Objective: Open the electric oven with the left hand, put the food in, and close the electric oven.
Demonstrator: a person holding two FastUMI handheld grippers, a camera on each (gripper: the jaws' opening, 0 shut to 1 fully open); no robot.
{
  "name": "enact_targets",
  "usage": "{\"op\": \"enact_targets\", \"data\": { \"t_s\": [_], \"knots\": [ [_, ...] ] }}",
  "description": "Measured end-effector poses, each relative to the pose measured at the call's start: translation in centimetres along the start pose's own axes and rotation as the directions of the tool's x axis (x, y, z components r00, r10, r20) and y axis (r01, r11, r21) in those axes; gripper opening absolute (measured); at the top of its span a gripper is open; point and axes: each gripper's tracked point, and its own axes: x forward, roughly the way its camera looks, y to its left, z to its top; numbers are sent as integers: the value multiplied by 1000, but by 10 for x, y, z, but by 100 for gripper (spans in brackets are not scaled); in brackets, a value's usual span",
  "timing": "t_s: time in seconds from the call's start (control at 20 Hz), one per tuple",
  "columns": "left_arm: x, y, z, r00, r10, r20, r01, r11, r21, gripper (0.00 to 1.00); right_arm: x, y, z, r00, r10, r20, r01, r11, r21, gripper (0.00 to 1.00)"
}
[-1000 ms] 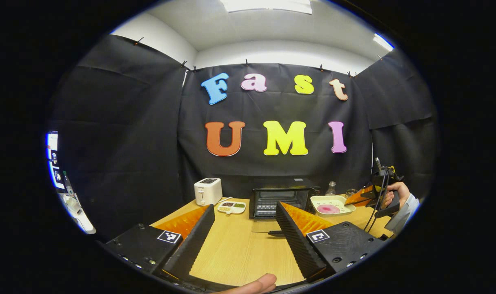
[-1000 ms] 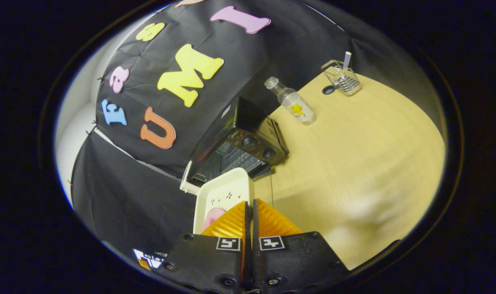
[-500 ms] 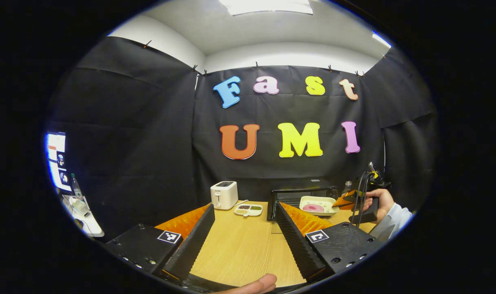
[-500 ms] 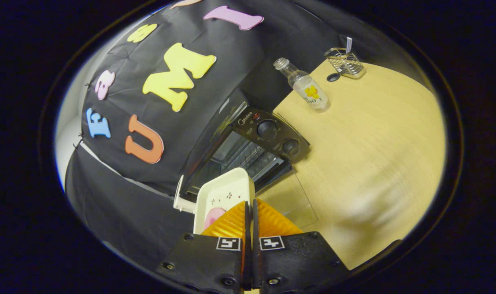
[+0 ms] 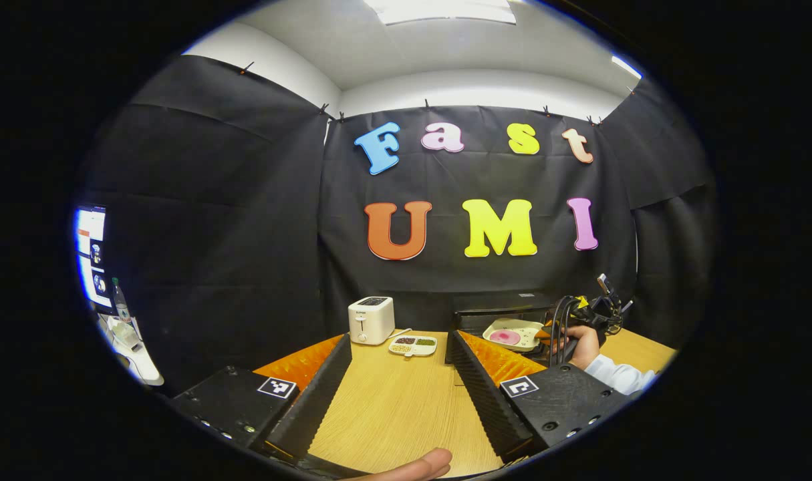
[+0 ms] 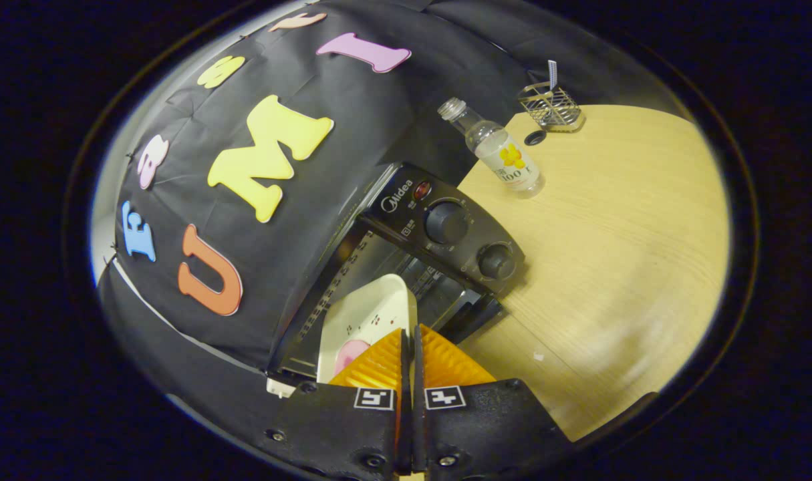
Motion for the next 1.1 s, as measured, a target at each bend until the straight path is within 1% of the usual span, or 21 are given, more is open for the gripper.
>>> {"op": "enact_targets", "data": {
  "t_s": [0.1,0.2,0.45,0.5,0.55,0.7,0.85,0.9,0.95,1.0,1.05,1.1],
  "knots": [
    [4,5,-6,1000,2,-4,-2,1000,0,95,22,3,-5,1000,-2,12,2,1000,12,4],
    [9,8,-16,1000,4,-16,-4,1000,1,95,42,7,-5,999,3,48,-4,1000,7,4],
    [18,21,-39,998,13,-59,-12,1000,4,95,81,17,-3,989,16,149,-8,999,-52,4],
    [20,23,-44,997,15,-71,-15,1000,1,95,87,18,-3,986,19,163,-7,998,-69,7],
    [22,23,-49,997,15,-79,-15,1000,-4,95,91,18,-2,984,14,179,2,996,-90,4],
    [23,23,-56,996,14,-92,-15,1000,-8,95,100,14,-1,978,-2,206,31,990,-136,5],
    [24,24,-65,993,13,-120,-14,1000,-8,95,105,12,-4,981,-7,192,35,989,-142,6],
    [23,23,-66,993,12,-117,-13,1000,-6,95,105,14,-5,983,3,184,25,988,-154,8],
    [23,21,-67,992,8,-125,-9,1000,-1,95,108,12,-4,983,-4,183,35,986,-166,10],
    [22,19,-68,991,3,-131,-3,1000,5,95,106,10,-3,982,-8,188,43,982,-182,16],
    [20,19,-67,991,2,-135,-1,1000,11,95,101,12,-2,981,4,192,34,981,-193,18],
    [18,17,-66,991,1,-137,1,1000,17,95,97,14,-1,981,16,192,25,977,-211,23]
  ]
}}
